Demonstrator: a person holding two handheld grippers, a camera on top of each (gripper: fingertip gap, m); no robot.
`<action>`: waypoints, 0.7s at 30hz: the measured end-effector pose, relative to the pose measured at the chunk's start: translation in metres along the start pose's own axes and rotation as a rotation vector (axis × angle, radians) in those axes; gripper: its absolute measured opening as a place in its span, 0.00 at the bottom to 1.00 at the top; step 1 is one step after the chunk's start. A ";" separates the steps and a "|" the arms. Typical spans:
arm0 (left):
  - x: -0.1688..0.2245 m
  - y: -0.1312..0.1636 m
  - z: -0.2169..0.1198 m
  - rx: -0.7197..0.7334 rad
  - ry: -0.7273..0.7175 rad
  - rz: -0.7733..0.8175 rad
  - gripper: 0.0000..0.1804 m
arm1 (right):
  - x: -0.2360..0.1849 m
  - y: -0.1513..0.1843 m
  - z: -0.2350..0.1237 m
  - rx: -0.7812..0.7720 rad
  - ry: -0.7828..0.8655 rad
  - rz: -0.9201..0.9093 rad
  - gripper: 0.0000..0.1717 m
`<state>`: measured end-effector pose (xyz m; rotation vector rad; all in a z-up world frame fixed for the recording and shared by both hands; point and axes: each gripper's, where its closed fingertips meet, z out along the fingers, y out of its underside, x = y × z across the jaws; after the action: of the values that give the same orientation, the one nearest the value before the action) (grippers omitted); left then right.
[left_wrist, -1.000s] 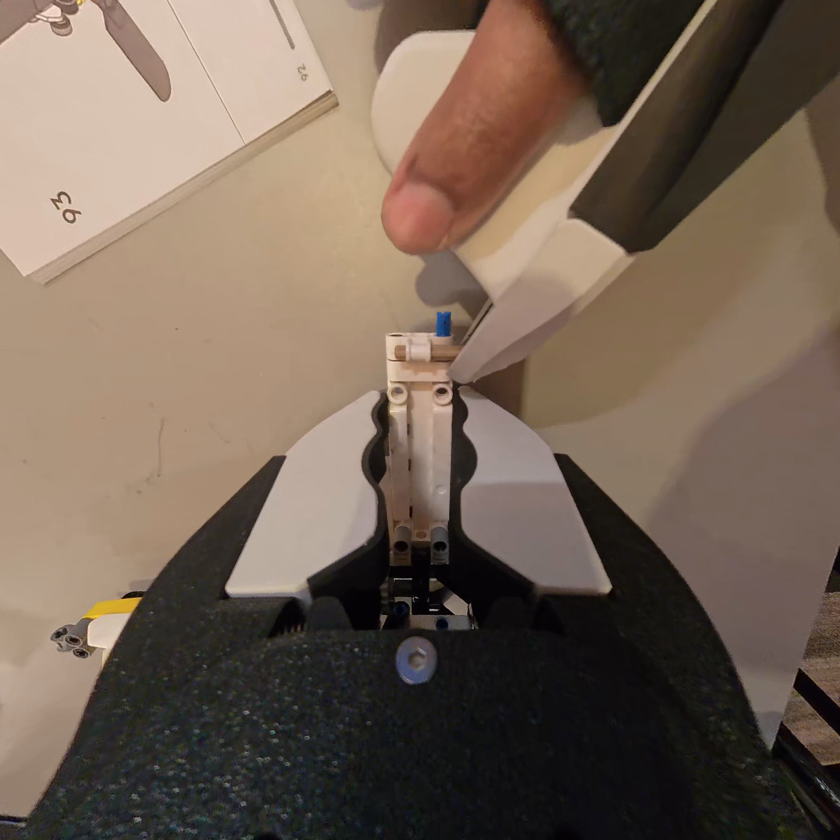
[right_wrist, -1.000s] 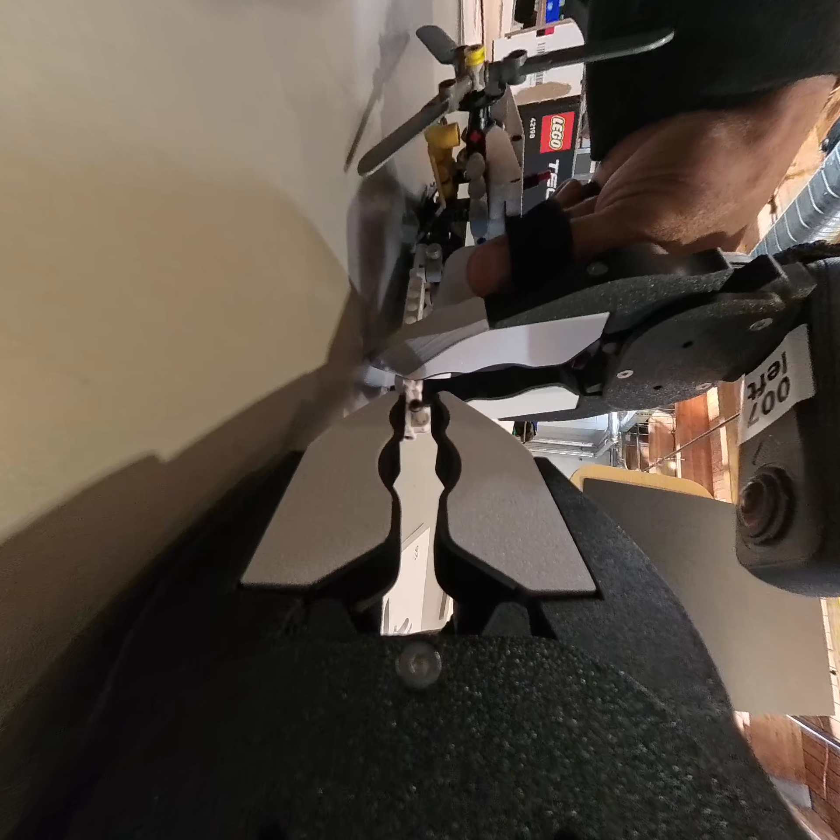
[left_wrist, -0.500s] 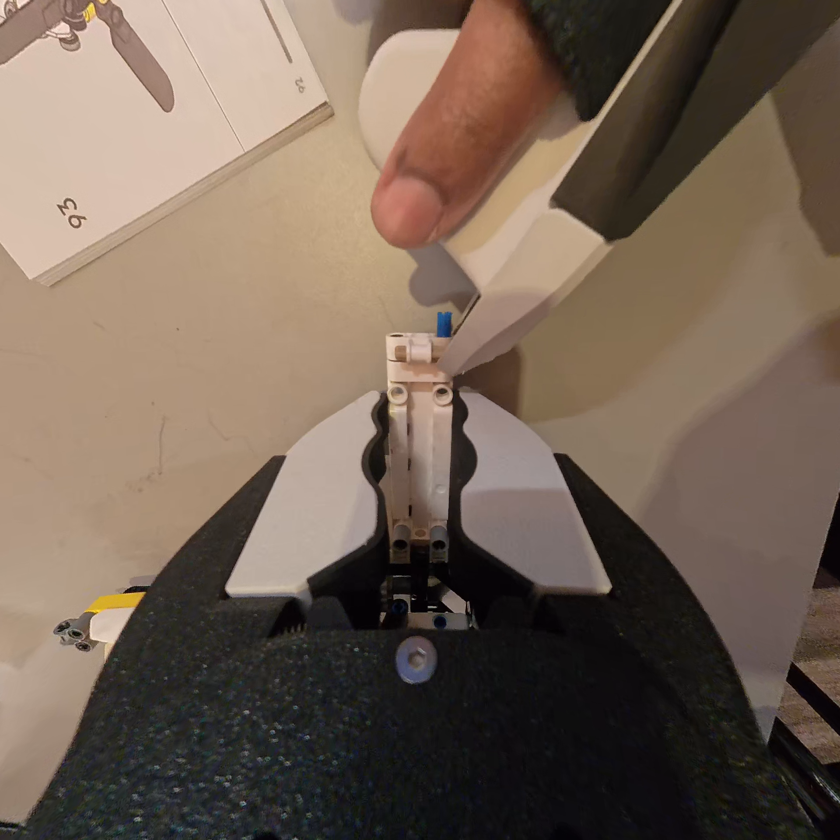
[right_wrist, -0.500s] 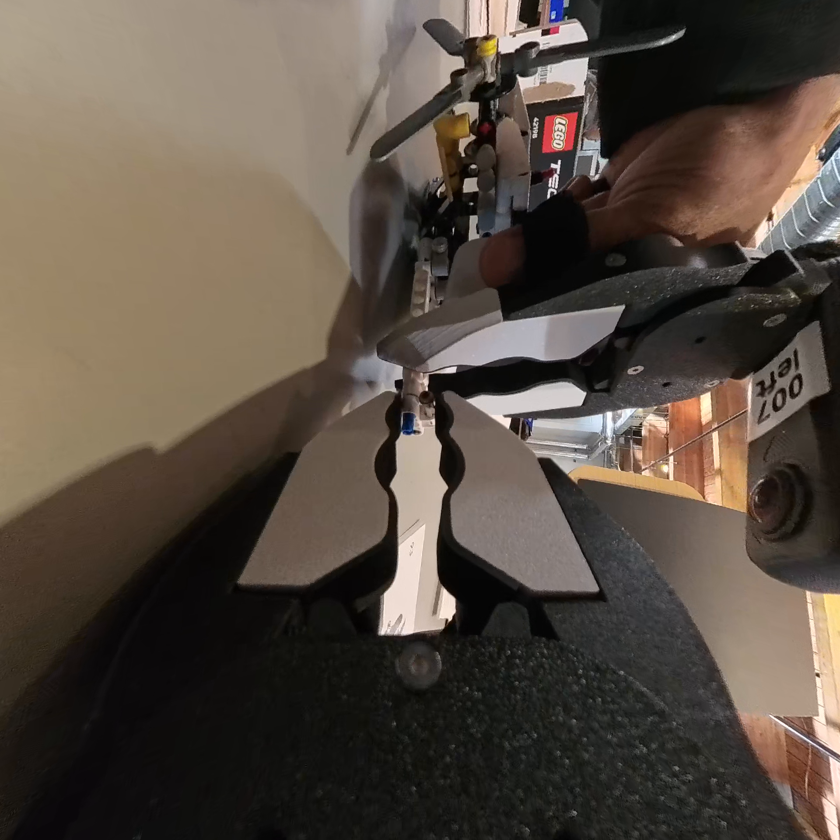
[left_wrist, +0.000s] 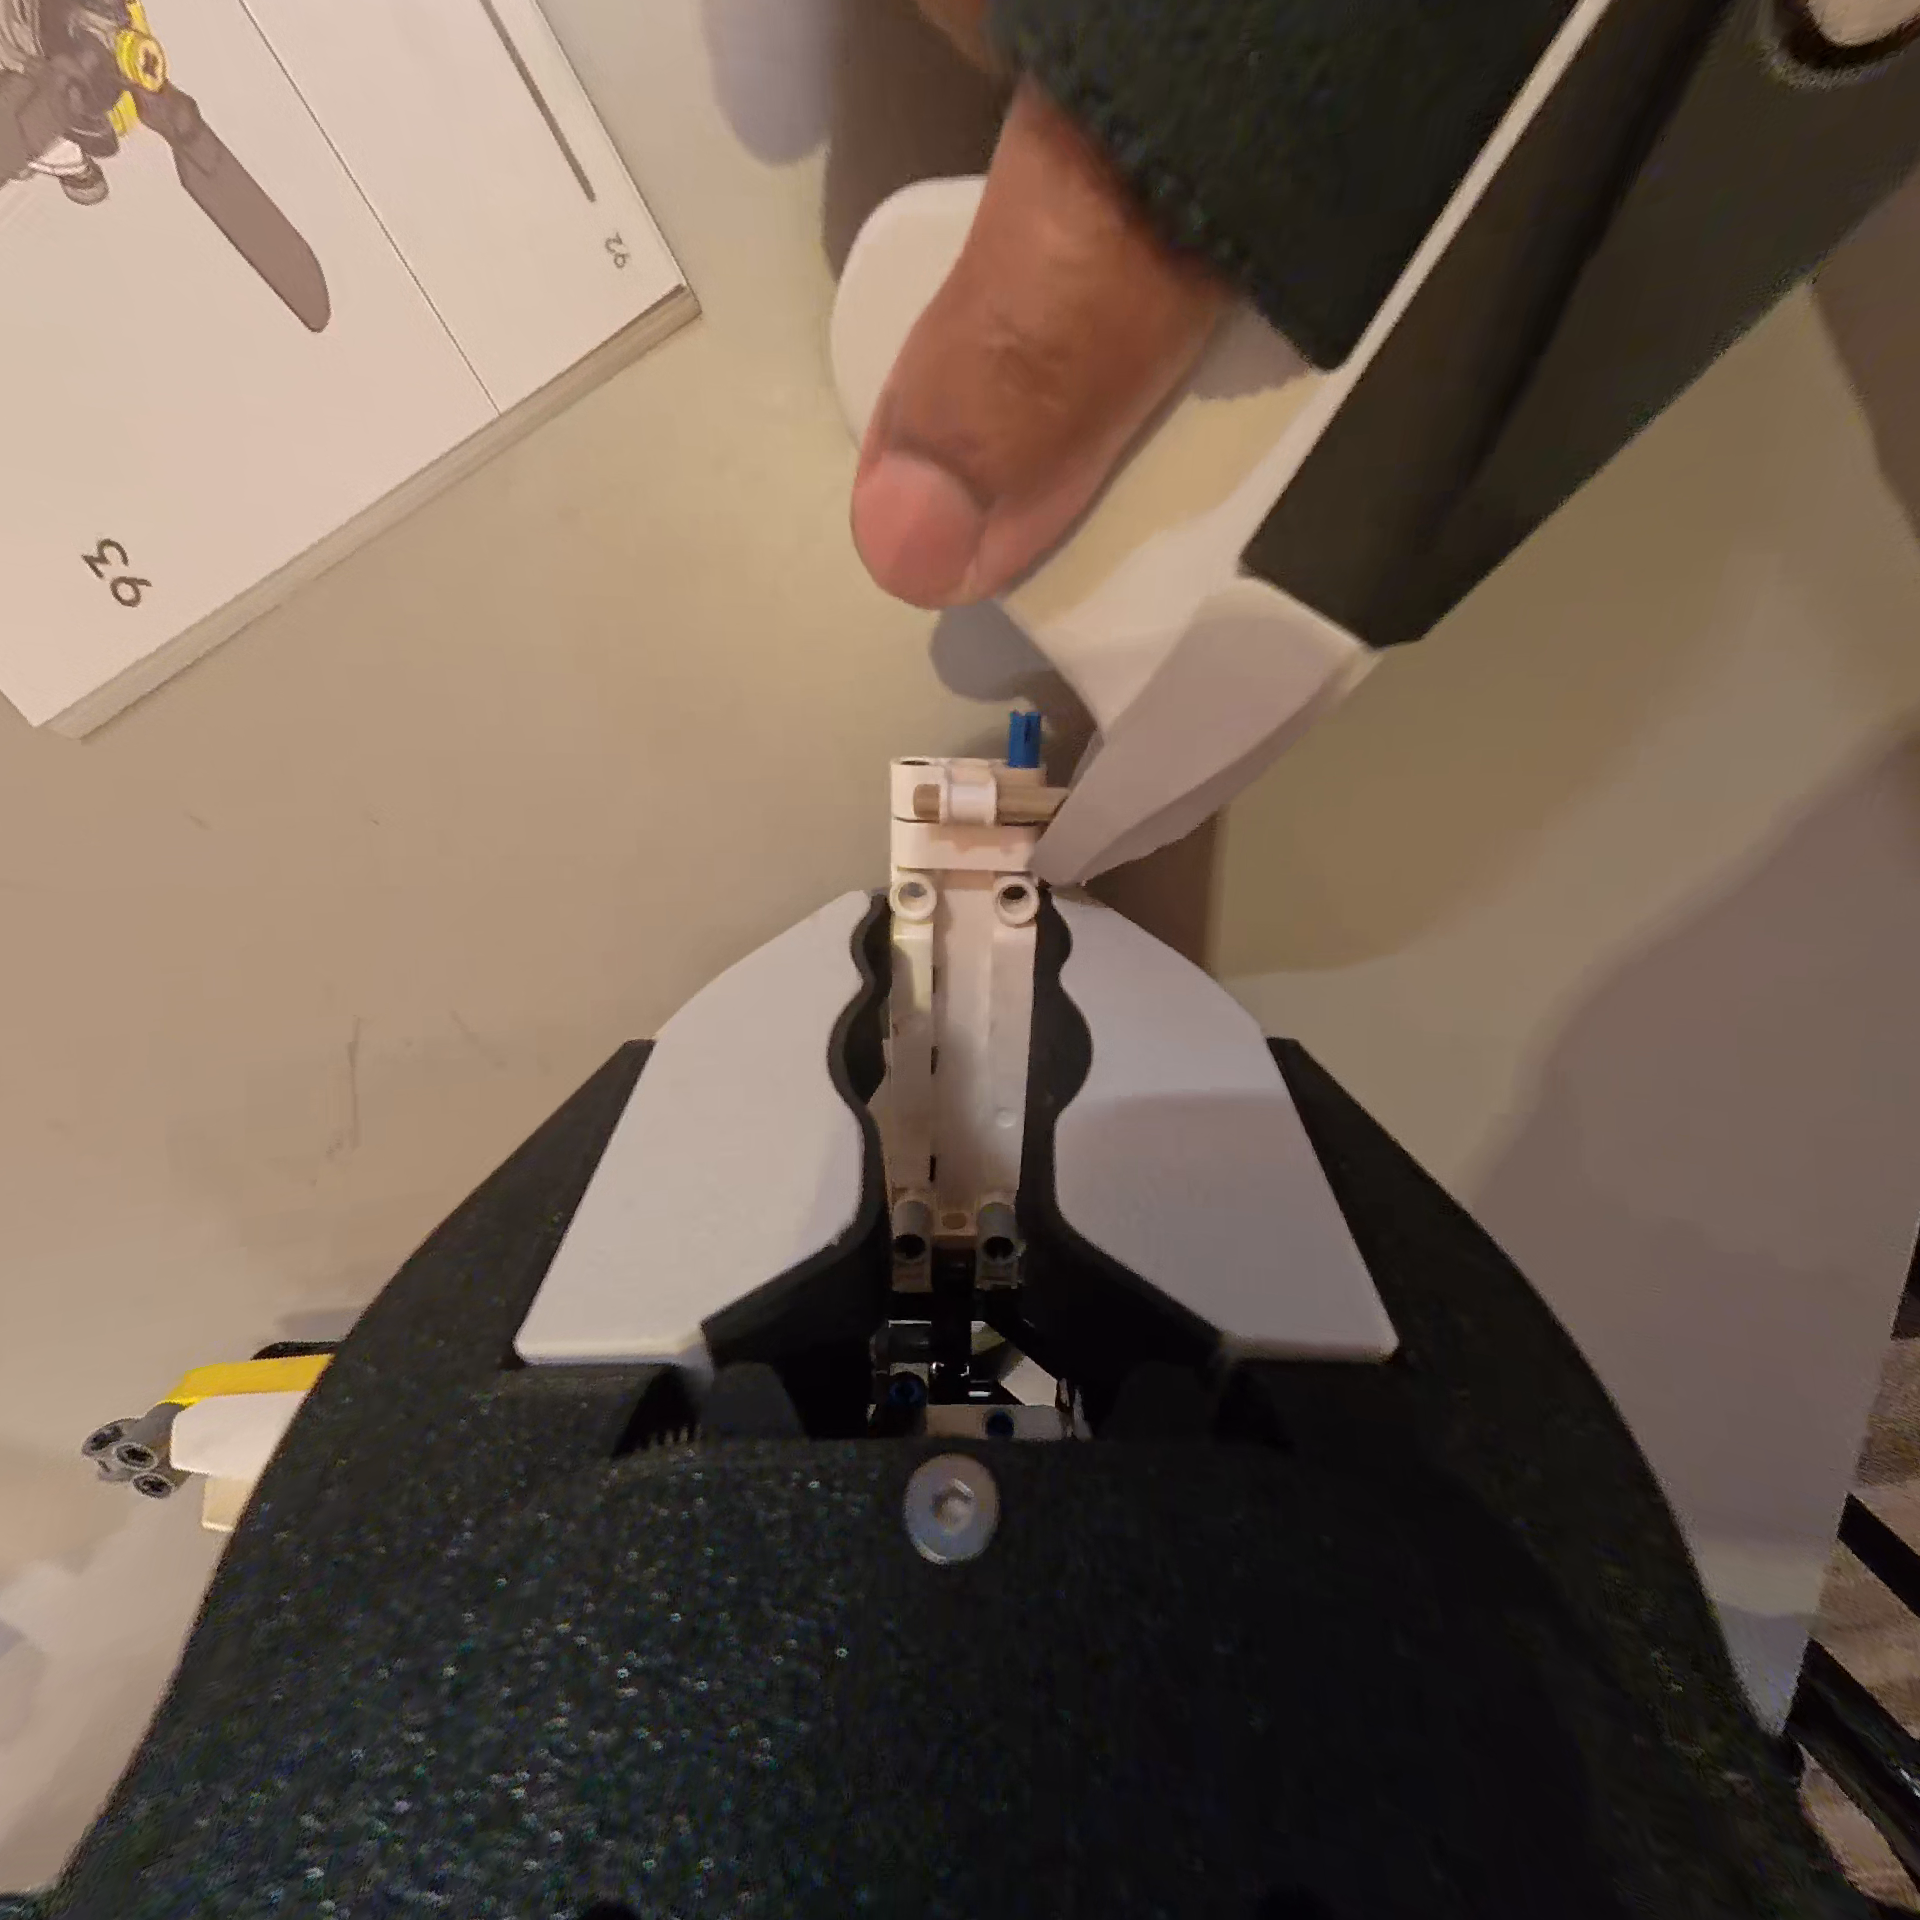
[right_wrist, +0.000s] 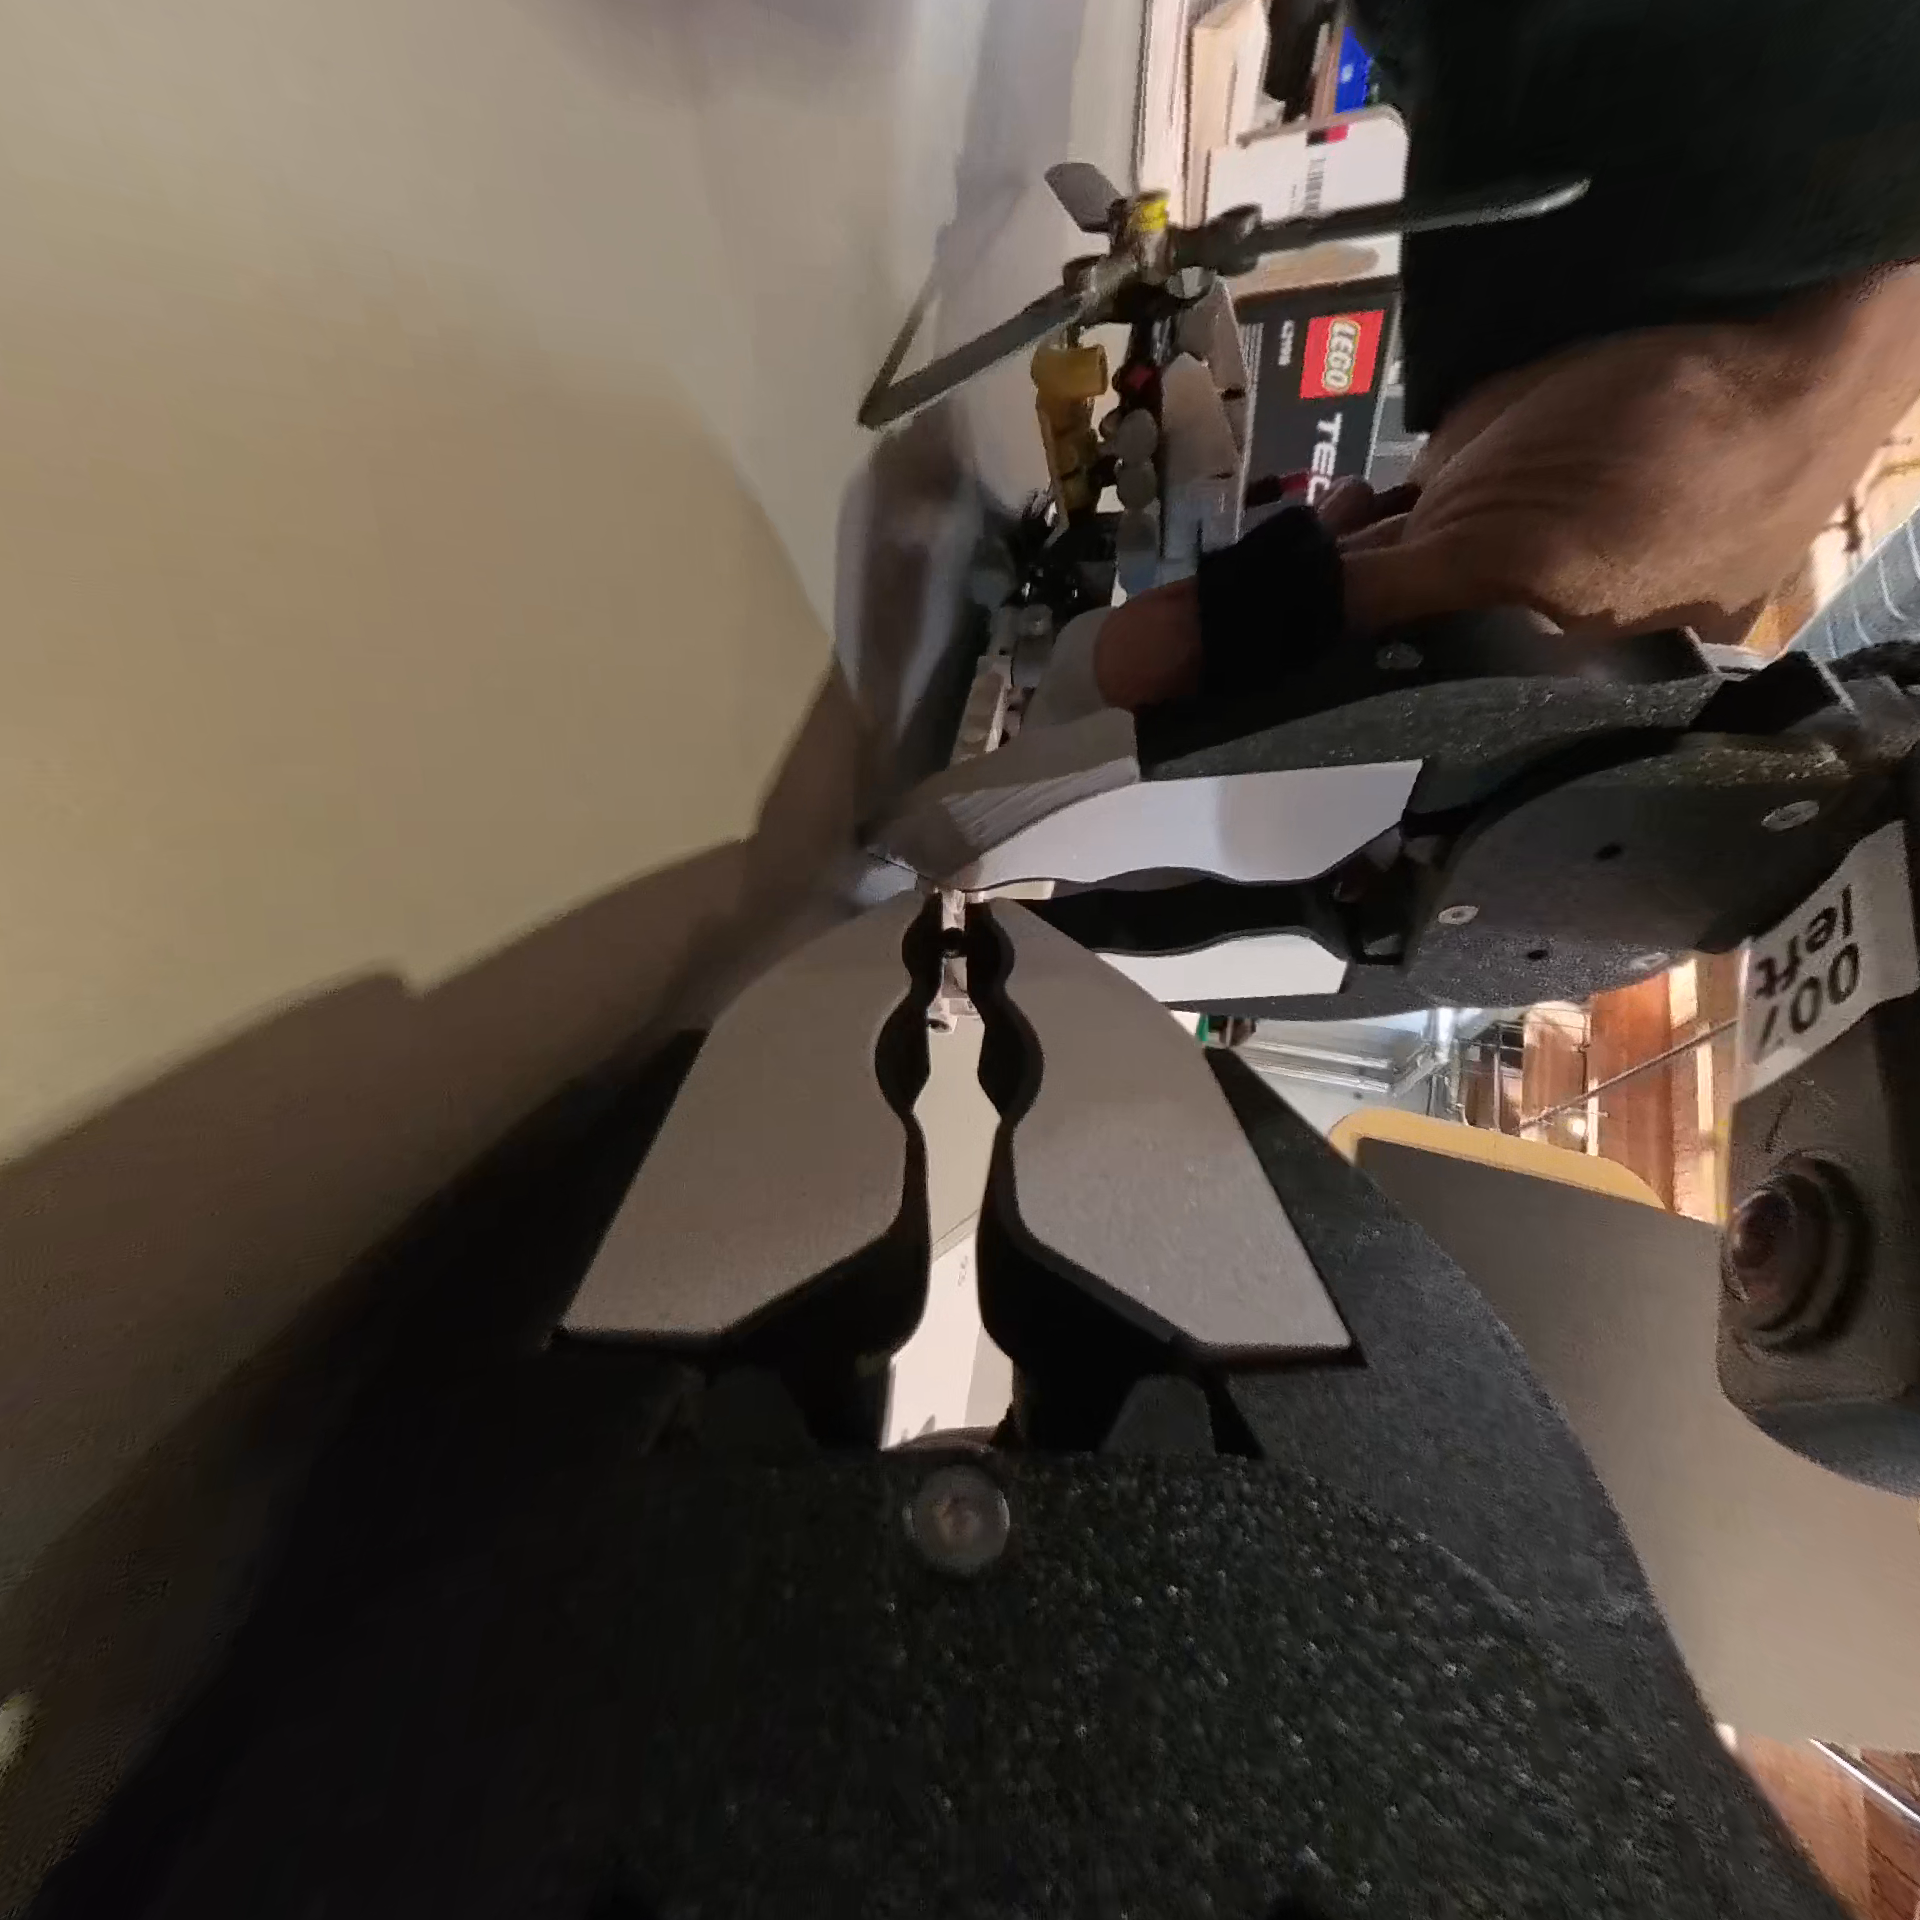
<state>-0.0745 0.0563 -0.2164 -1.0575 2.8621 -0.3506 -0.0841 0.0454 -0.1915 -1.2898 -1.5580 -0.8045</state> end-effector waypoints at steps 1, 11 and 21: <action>0.001 0.000 0.000 0.002 0.005 0.003 0.16 | 0.000 -0.001 -0.001 0.002 0.003 -0.001 0.02; 0.003 -0.001 0.000 -0.002 0.011 0.009 0.15 | -0.001 -0.002 -0.004 -0.017 0.010 -0.022 0.02; 0.005 -0.003 0.001 -0.002 0.019 0.022 0.15 | -0.002 -0.005 -0.007 -0.024 0.025 -0.053 0.02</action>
<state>-0.0768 0.0507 -0.2163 -1.0272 2.8894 -0.3585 -0.0875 0.0370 -0.1904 -1.2553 -1.5730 -0.8722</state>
